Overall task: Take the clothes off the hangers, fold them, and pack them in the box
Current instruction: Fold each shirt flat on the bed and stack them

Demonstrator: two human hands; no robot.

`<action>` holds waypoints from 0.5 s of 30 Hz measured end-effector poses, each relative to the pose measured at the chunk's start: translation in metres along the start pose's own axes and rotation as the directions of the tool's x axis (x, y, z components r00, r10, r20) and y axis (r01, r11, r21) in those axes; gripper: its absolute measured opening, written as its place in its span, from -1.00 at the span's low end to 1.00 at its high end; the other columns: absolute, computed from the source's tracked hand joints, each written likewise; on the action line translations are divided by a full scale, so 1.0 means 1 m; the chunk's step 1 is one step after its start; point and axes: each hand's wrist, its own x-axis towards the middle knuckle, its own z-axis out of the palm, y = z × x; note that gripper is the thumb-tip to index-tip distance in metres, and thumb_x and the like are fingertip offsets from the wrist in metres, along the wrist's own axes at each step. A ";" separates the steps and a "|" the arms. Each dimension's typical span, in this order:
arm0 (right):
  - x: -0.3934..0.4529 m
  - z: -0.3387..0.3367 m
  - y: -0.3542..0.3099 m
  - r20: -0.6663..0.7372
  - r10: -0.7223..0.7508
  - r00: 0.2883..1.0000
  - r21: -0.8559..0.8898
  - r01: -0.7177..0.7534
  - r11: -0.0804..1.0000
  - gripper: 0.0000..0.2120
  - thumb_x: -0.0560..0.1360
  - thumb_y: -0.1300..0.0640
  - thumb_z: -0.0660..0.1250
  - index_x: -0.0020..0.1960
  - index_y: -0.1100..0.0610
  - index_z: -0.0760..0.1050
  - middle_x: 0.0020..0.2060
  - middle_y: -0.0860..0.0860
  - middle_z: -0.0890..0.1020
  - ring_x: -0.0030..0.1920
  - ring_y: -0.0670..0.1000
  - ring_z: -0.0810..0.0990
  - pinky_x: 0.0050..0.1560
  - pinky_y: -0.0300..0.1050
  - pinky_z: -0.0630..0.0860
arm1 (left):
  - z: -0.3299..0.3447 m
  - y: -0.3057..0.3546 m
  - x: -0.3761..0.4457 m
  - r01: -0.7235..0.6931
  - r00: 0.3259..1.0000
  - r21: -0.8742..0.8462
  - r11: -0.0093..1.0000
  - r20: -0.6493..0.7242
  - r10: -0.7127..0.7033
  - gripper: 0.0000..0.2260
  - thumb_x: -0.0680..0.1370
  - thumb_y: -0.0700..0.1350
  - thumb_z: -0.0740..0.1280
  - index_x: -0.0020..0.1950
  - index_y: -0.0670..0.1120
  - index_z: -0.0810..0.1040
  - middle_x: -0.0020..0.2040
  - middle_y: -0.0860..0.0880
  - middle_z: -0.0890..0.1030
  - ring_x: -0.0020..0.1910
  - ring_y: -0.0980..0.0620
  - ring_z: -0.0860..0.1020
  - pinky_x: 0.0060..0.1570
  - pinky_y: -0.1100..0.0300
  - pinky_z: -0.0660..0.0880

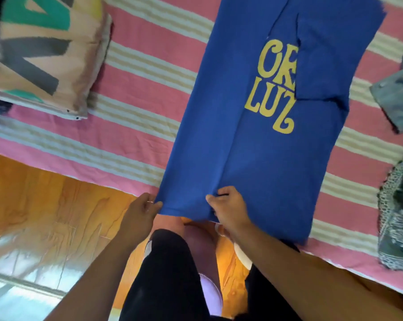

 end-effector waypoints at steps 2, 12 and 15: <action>-0.005 0.012 0.007 -0.069 -0.071 0.995 -0.139 0.060 0.988 -0.74 0.42 0.10 0.47 -0.25 0.04 0.37 -0.40 -0.05 0.52 -0.24 0.07 0.56 -0.19 -0.07 0.48 | -0.006 0.004 0.003 0.004 0.999 0.062 0.998 0.032 -0.006 -0.84 0.63 -0.08 0.32 -0.01 -0.18 0.52 -0.14 -0.14 0.64 -0.10 -0.18 0.59 -0.14 -0.03 0.47; 0.003 -0.077 -0.027 -0.219 -0.004 0.976 -0.584 -0.128 0.802 -0.89 0.56 0.11 0.27 -0.02 0.15 0.49 -0.05 0.16 0.60 0.01 0.26 0.59 -0.10 0.00 0.51 | -0.021 0.159 0.049 -0.412 0.841 0.748 0.520 0.532 -0.100 -0.75 0.65 0.03 0.22 -0.12 -0.09 0.49 -0.10 -0.08 0.63 -0.11 -0.11 0.60 -0.02 0.03 0.59; 0.021 -0.153 -0.035 -0.488 -0.062 0.871 -0.297 -0.099 0.950 -0.90 0.57 0.23 0.18 -0.02 0.20 0.46 -0.12 0.16 0.59 -0.13 0.23 0.52 -0.16 0.02 0.48 | -0.009 0.253 0.070 -0.548 0.831 0.655 0.520 0.498 0.249 -0.79 0.65 0.02 0.20 -0.02 -0.06 0.55 -0.05 -0.04 0.66 -0.06 -0.16 0.60 -0.06 0.01 0.57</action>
